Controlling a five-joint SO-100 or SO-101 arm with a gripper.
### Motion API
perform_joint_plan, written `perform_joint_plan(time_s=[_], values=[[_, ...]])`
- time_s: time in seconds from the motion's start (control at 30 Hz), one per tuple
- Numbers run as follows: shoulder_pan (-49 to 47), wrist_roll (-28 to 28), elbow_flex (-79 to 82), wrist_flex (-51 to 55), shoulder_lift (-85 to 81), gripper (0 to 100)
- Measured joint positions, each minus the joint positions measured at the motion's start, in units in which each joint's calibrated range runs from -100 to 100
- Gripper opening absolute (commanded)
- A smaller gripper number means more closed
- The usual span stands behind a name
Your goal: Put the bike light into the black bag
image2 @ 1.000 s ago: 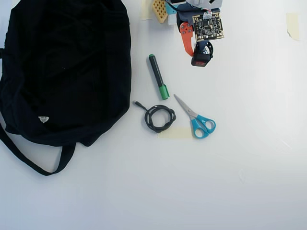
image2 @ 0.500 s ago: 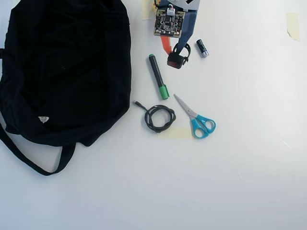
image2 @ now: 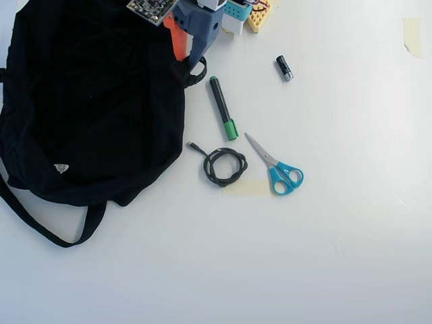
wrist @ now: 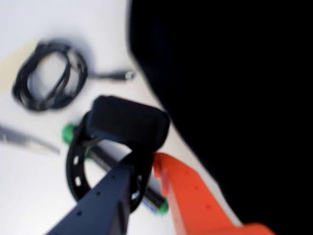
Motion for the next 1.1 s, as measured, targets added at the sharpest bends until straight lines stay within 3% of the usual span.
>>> perform_joint_plan(time_s=[0.27, 0.43, 0.6, 0.73, 0.77, 0.8, 0.87, 1.0, 1.1], values=[[6.9, -1.4, 0.9, -4.4, 0.2, 2], [19.1, -1.1, 2.5, -9.1, 1.1, 2], [32.3, -1.2, 7.4, -22.5, 13.0, 2], [35.1, 0.7, 7.6, -34.4, 29.8, 3], [35.4, 0.5, 7.7, -35.2, 31.4, 10], [35.5, 0.5, 7.7, -35.6, 32.5, 18], [35.6, 0.5, 7.7, -35.6, 32.5, 24], [35.8, 0.5, 7.7, -30.4, 31.4, 25], [29.2, -1.2, 7.7, -20.0, 11.1, 25]])
